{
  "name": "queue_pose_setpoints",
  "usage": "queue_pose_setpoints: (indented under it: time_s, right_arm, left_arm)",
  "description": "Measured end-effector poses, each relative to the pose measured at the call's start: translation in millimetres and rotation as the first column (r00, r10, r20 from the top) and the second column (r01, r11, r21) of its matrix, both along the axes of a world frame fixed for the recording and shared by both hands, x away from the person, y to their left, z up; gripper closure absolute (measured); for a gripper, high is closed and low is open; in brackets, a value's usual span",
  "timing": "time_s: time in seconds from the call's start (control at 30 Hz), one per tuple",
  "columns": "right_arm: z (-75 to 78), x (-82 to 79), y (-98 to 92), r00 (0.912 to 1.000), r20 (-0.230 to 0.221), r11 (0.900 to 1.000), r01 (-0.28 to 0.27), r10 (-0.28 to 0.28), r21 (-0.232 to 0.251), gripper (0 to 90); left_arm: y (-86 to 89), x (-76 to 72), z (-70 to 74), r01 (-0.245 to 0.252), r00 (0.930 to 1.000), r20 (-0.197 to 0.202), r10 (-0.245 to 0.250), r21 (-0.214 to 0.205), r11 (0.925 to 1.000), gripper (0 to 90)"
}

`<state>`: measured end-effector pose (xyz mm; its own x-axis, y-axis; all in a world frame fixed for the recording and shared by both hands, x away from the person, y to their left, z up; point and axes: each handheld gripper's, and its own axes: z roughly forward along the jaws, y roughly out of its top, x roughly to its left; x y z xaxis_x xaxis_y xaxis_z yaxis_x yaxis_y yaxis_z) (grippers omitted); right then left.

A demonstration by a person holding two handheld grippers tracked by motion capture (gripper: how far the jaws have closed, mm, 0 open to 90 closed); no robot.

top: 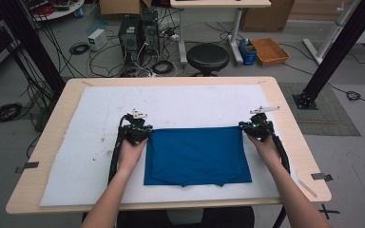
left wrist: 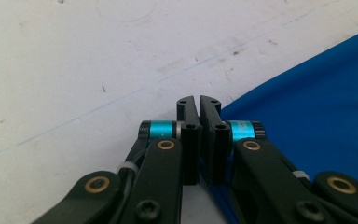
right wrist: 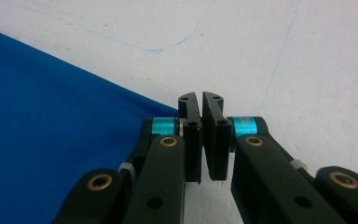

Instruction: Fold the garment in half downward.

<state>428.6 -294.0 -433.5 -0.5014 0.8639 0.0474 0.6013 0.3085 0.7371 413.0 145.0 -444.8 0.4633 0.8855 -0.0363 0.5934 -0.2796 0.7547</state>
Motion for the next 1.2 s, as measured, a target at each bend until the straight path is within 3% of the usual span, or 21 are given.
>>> queue_pose_setpoints:
  time_s: [0.13, 0.23, 0.37, 0.5, 0.63, 0.7, 0.77, 0.9, 1.0, 1.07, 1.13, 1.17, 1.2]
  right_arm:
    - [0.2, 0.2, 0.9, 1.0000, 0.010, 1.0000, 0.000, 0.000, -0.004, 84.9]
    - [5.3, -3.9, 0.1, 0.9991, 0.041, 0.9999, 0.006, -0.006, -0.009, 75.6]
    - [16.9, -15.6, -2.8, 0.9961, 0.088, 0.9997, -0.002, 0.000, 0.025, 60.2]
    - [23.6, -34.0, -7.6, 0.9899, 0.136, 0.9980, -0.047, 0.041, 0.043, 49.7]
    - [26.4, -53.3, -15.9, 0.9826, 0.178, 0.9952, -0.068, 0.055, 0.070, 46.8]
    - [28.3, -60.3, -20.7, 0.9810, 0.187, 0.9942, -0.067, 0.051, 0.084, 46.1]
    - [30.5, -65.4, -25.6, 0.9785, 0.202, 0.9926, -0.061, 0.038, 0.105, 46.1]
    - [32.8, -67.5, -32.3, 0.9774, 0.211, 0.9908, -0.044, 0.016, 0.128, 46.0]
    - [32.1, -67.1, -33.8, 0.9776, 0.210, 0.9906, -0.042, 0.014, 0.130, 46.1]
    - [32.4, -66.5, -34.1, 0.9777, 0.209, 0.9903, -0.041, 0.013, 0.132, 46.1]
    - [33.3, -65.7, -34.4, 0.9774, 0.211, 0.9896, -0.039, 0.009, 0.139, 46.5]
    - [33.8, -65.1, -34.9, 0.9762, 0.216, 0.9891, -0.042, 0.011, 0.141, 46.8]
    - [34.3, -65.2, -35.0, 0.9767, 0.214, 0.9887, -0.041, 0.009, 0.144, 46.8]
  left_arm:
    - [0.0, -1.1, 1.6, -0.001, 0.9998, 0.018, 0.002, -0.012, 0.9999, 85.7]
    - [2.1, -5.2, 8.5, -0.010, 0.9989, 0.046, 0.012, -0.034, 0.9994, 72.6]
    - [8.0, -20.5, 22.7, 0.057, 0.9933, 0.102, -0.054, -0.032, 0.9978, 55.3]
    - [19.0, -41.5, 32.1, 0.106, 0.9865, 0.132, -0.097, -0.063, 0.9924, 46.1]
    - [27.3, -58.3, 39.8, 0.123, 0.9834, 0.143, -0.112, -0.071, 0.9899, 45.1]
    - [30.8, -67.1, 43.4, 0.107, 0.9821, 0.162, -0.095, -0.067, 0.9920, 45.1]
    - [34.8, -73.1, 44.7, 0.074, 0.9842, 0.167, -0.058, -0.091, 0.9930, 44.5]
    - [44.0, -76.2, 46.7, 0.040, 0.9854, 0.169, -0.020, -0.117, 0.9923, 41.6]
    - [51.1, -75.8, 45.2, 0.048, 0.9860, 0.166, -0.017, -0.185, 0.9815, 42.0]
    - [54.0, -76.2, 41.6, 0.077, 0.9854, 0.165, -0.041, -0.214, 0.9738, 44.4]
    - [54.7, -78.1, 37.9, 0.101, 0.9790, 0.194, -0.062, -0.201, 0.9743, 44.5]
    - [54.8, -79.2, 36.2, 0.117, 0.9731, 0.218, -0.075, -0.188, 0.9752, 44.5]
    - [54.8, -80.8, 34.5, 0.146, 0.9628, 0.250, -0.103, -0.157, 0.9768, 44.5]
